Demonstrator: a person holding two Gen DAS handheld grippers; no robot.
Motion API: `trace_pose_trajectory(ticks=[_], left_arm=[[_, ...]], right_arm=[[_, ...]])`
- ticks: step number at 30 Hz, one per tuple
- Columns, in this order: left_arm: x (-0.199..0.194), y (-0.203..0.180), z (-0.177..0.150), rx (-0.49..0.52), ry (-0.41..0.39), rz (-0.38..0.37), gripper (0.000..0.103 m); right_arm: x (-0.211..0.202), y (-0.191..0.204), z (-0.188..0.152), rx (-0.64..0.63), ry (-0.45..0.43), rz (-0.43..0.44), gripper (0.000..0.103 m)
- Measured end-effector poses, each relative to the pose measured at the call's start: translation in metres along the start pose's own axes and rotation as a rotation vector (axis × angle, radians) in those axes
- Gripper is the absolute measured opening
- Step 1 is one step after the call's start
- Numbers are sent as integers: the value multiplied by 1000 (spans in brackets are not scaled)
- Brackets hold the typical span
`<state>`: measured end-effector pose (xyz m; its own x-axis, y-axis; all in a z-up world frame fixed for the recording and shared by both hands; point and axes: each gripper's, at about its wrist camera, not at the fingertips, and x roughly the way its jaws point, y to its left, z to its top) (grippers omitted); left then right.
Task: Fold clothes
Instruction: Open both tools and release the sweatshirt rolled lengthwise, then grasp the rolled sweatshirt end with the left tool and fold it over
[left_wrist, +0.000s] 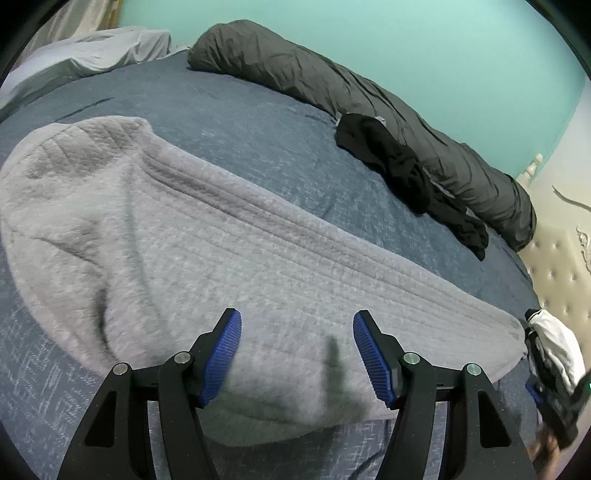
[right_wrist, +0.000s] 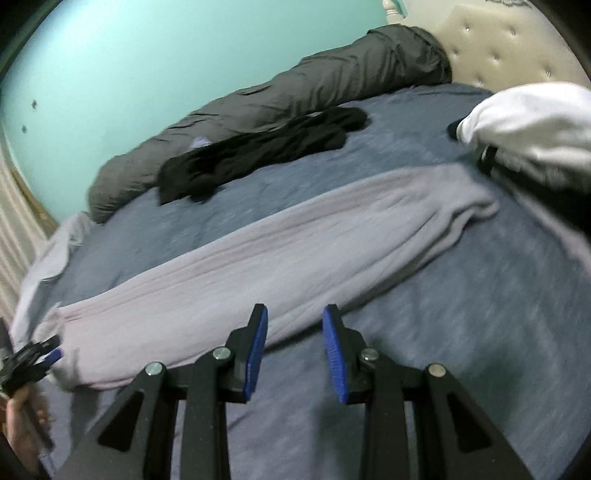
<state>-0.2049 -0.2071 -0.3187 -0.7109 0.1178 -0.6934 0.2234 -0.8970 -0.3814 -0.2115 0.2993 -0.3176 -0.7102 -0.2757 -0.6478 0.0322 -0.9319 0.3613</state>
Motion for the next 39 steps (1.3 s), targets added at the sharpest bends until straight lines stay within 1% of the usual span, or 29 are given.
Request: trace_pose_trajectory(ticks=[1,5,7,11,14,18,20,22,25,29,33,35,38,39], left_arm=[[-2,3,-1,-4,-3,6,67],[-11,16,-6,-20,-22,26,67],[-15,20,-7,-10,-29,40,67],[-19,29,-9,-4,-31,44,67],[-23,33,-10,26,-34,56,67],[-26,41,-9,23,-35,54,67],[-31,42,-6,33,-47,67,67],[-35,44,-1,31,-53,65,67],[-35,49,14,39,-53,87,67],[-25,54,48,71,-25,142,67],[0,54,86,127,31,201,67],[18,56,104,142,72,227,66],[46,62,123,149,138,242,55],[56,64,127,150,161,247,47]], right_arm=[[-4,9,-10,6,3,28,31],[-11,40,-33,21,38,72,31],[-15,58,-39,13,35,100,31],[-17,90,-45,-3,25,146,31],[-6,103,-52,14,46,176,31],[11,115,-65,47,68,196,31],[19,120,-70,54,79,205,31],[29,124,-73,72,109,226,31],[42,132,-76,80,142,254,31],[52,141,-75,55,159,279,32],[58,141,-76,60,155,282,34],[62,140,-75,75,160,291,35],[64,139,-72,68,145,283,35],[64,137,-71,69,141,282,35]])
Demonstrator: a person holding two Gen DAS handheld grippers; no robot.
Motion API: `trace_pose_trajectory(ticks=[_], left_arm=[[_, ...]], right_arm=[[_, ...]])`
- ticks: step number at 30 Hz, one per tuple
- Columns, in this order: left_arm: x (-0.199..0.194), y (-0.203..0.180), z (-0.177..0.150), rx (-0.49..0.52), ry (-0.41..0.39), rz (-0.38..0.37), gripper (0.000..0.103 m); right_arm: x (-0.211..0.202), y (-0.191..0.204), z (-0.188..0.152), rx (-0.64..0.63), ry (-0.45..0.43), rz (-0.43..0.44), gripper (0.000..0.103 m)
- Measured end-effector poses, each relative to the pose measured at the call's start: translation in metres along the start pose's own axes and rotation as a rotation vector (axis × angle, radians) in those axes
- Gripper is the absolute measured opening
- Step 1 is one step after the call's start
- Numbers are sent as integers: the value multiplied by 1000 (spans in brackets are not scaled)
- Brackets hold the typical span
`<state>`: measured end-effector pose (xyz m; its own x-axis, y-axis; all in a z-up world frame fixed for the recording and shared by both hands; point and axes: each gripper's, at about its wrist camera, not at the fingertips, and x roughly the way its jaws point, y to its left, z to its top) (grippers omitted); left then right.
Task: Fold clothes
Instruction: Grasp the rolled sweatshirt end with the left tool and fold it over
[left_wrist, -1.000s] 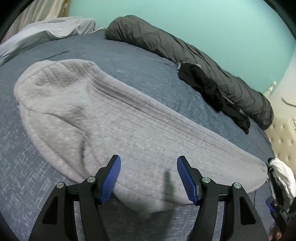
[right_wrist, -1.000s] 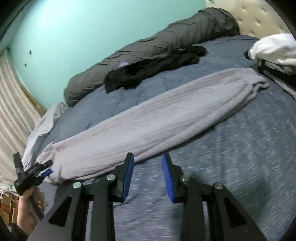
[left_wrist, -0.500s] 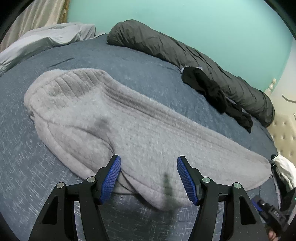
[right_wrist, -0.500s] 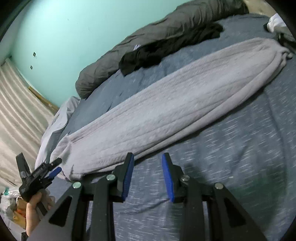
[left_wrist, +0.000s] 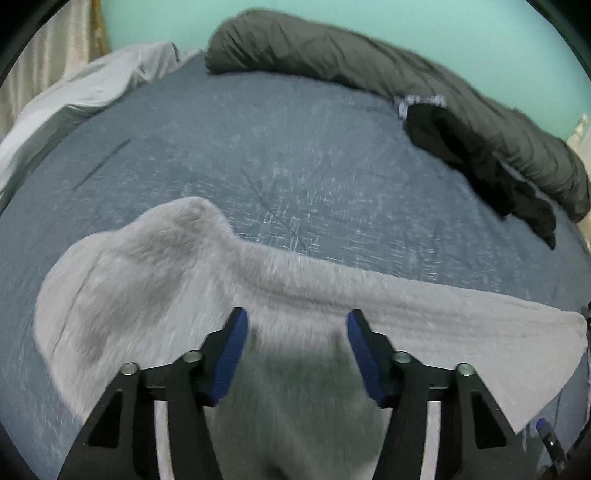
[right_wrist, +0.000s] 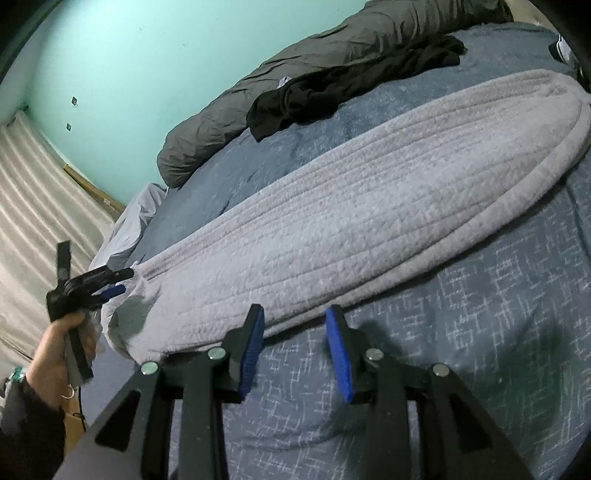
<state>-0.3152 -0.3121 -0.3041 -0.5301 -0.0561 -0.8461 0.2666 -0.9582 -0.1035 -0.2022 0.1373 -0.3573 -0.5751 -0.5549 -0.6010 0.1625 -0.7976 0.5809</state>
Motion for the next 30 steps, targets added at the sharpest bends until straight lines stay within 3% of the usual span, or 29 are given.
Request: trace_pose_trajectory(ticks=[1,4,11,15,17,19,24,30], left_arm=[[10,-1,5,6,29,4,38],[36,-4,18,21,95,18,26],[72,0,47,-11,140,70,21],[62,14,47,-64,131,23,21],[43,25,45,-81,103,-3,24],[19,40,39,-92,70,-1,44],[-44,79,5,-65,23,22,55],[-81,125,-46,-176,17,-16,61]], right_arm=[[1,-2,1,5,0,2,35],[4,-9,4,24,3,1,35],[4,-19,5,38,0,-3,35],[4,-21,4,41,6,1,35],[2,-22,3,39,5,4,35],[1,-23,3,46,2,7,35],[-3,-21,4,55,-8,16,35],[-7,-14,3,44,-16,32,35]])
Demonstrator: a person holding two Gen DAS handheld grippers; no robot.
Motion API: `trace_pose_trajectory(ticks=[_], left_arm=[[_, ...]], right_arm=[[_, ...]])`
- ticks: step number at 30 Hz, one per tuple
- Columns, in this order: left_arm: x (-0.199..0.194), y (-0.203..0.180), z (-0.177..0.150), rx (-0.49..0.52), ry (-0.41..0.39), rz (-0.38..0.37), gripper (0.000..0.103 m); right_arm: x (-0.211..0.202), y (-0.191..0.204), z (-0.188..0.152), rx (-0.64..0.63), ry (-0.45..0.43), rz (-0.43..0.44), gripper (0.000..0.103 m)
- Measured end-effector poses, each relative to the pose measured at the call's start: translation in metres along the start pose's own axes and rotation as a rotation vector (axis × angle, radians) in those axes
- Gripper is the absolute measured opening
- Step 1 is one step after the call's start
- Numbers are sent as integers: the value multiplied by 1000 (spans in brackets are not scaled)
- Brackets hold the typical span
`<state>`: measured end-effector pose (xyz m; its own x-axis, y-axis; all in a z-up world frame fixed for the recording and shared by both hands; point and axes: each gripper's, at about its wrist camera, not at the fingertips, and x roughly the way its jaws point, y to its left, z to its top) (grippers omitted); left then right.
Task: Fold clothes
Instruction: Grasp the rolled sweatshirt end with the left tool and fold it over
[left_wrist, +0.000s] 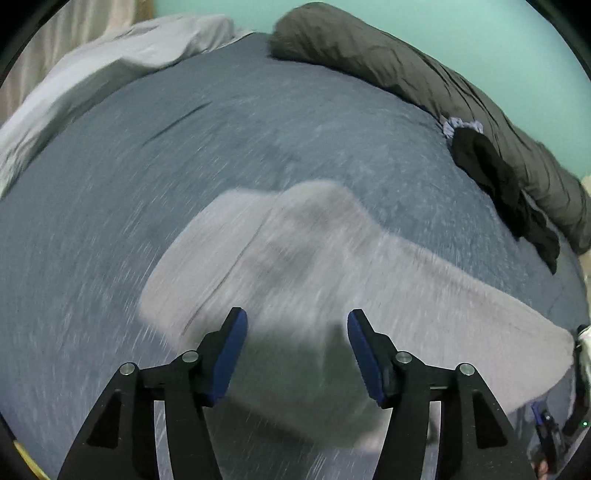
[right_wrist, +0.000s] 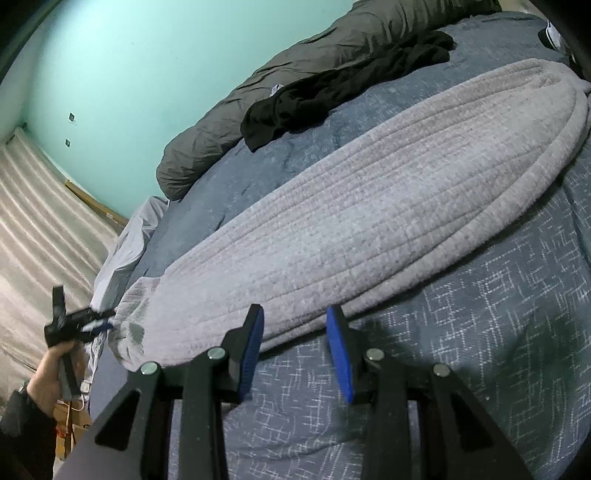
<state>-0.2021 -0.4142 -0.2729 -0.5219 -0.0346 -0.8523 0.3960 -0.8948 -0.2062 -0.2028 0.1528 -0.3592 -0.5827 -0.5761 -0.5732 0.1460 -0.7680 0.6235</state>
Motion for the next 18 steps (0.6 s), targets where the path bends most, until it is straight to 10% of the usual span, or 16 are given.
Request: trace_pose_trajectory(ticks=[15,17,18], left_arm=[[30,36,-32,-210,5,-109,72],[37,40,-32,-212,7,-108,53],[38,40,-32,-198,5,-104,28]], right_arm=[[11,8,2,-4,11,11,35],[11,7,2,-3,11,13,35],[11,7,2,-3,11,13,35]])
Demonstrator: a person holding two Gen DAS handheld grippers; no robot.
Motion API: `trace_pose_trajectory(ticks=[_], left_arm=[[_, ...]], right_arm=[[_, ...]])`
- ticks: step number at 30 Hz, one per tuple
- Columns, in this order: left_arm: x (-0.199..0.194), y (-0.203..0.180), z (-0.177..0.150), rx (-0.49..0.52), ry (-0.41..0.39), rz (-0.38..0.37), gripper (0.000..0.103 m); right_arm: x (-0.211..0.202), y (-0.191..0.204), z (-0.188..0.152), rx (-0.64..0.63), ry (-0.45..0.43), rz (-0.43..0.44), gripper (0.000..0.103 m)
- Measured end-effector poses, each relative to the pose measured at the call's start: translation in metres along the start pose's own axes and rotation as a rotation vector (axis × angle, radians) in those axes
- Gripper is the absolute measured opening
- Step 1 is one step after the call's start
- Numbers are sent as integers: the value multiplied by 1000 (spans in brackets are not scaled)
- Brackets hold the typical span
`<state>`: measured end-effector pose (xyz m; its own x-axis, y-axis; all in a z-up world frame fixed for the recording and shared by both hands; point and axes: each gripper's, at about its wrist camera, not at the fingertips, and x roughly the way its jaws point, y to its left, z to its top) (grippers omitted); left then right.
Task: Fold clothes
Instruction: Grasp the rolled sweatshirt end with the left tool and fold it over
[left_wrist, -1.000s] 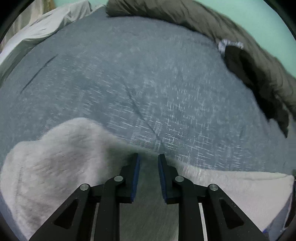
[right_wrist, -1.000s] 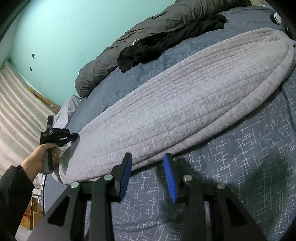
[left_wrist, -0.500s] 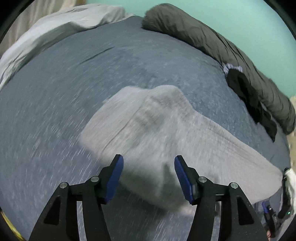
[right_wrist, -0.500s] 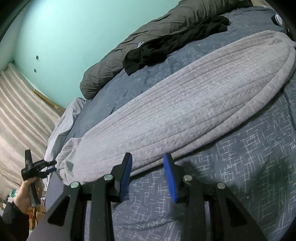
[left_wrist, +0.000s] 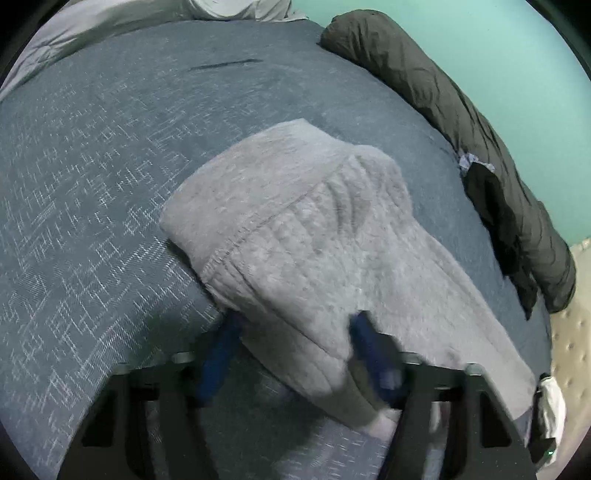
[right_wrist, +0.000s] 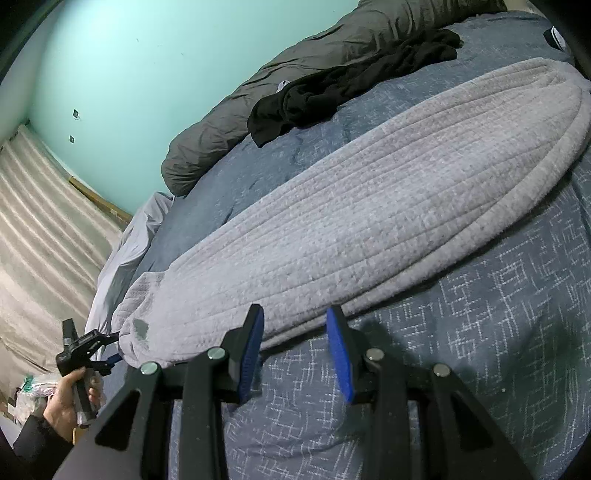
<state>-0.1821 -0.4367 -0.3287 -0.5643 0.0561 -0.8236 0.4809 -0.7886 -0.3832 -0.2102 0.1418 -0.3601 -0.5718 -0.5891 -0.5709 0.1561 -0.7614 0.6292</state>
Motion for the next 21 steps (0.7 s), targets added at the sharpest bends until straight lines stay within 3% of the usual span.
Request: trace_pose_trajectory(ticks=[1,3,9,12,14,21], left_arm=[[-2,0,0,11,-6,1,17],[-7,-1,0,33,-17,2,12],[-39,13,7,42,-50,-30,11],[-23,22,3,33,1,-14,12],[-14,20,-4,47,22,10,15],[-46,14,-25,24,-108,31,38]], right_arm=[[1,0,0,0,1,0,35],[2,0,0,-1,4,1,35],[3,-2,0,0,8,1,35],[4,-1,0,1,10,2,35],[5,1,-1,-5,17,7,35],[10,11,-4,-28,32,31,35]])
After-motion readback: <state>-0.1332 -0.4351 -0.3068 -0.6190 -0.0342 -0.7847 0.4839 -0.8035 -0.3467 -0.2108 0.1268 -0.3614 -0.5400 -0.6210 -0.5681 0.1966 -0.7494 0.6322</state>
